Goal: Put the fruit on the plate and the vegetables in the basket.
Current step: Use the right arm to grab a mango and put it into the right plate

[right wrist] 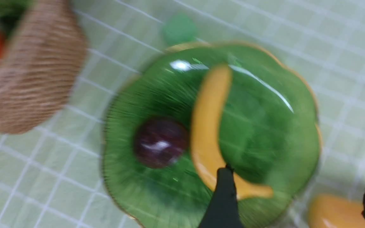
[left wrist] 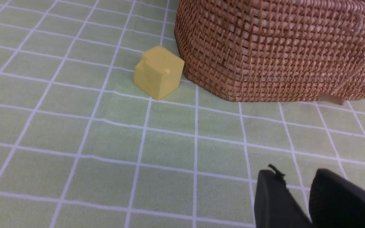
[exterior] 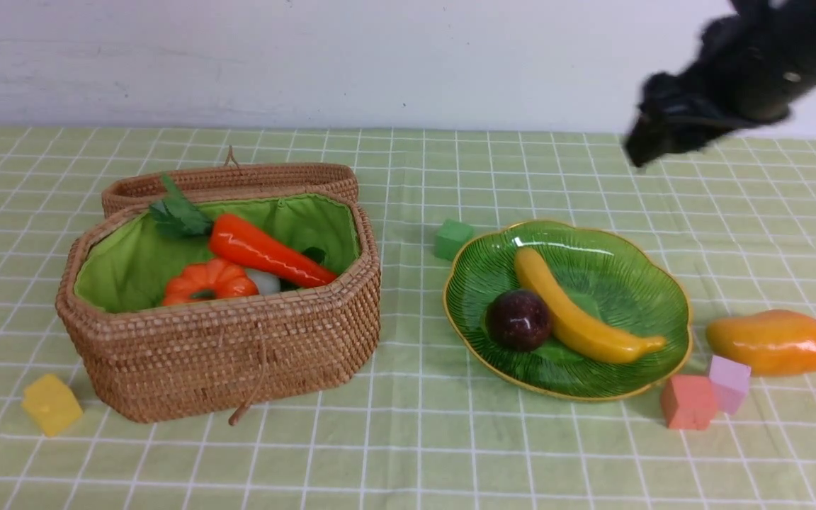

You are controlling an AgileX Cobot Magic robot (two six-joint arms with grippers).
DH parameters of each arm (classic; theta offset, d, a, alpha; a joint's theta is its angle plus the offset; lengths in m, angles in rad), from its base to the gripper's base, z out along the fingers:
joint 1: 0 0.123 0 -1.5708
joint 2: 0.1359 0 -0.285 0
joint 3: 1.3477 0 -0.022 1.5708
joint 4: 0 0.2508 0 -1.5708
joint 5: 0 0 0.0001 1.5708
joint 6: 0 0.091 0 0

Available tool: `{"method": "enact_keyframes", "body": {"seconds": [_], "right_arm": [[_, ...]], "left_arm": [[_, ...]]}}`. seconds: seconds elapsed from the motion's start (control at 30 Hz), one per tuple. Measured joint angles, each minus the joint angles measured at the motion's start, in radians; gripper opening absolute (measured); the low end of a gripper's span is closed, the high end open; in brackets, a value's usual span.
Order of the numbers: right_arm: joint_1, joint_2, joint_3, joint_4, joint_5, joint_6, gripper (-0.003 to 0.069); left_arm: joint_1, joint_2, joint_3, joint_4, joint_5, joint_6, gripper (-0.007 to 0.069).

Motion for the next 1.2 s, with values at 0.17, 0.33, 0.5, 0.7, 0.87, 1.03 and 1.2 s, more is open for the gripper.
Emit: {"method": "enact_keyframes", "body": {"seconds": [0.17,0.33,0.5,0.7,0.87,1.03,1.2], "right_arm": [[-0.231,0.012,0.181,0.0,-0.101,0.454,0.054],[-0.302,0.035,0.264,-0.002,-0.149,0.634,0.0563],[-0.275,0.053,0.275,-0.06,-0.157,0.239,0.0585],[-0.219,0.053,0.324,-0.105,-0.115,-0.573,0.0589],[-0.217,0.053,0.378,-0.138,-0.079,-0.882,0.059],[-0.227,0.07,0.407,-0.255,-0.148,-1.076,0.059],[-0.227,0.082,0.407,-0.263,-0.296,-1.167,0.059]], "left_arm": [[0.0,0.0,0.0,0.0,0.0,0.0,0.0185],[0.0,0.0,0.0,0.0,0.0,0.0,0.0189],[0.0,0.0,0.0,0.0,0.0,0.0,0.0196],[0.0,0.0,0.0,0.0,0.0,0.0,0.0197],[0.0,0.0,0.0,0.0,0.0,0.0,0.0203],[0.0,0.0,0.0,0.0,0.0,0.0,0.0208],[0.0,0.0,0.0,0.0,0.0,0.0,0.0213]]}}
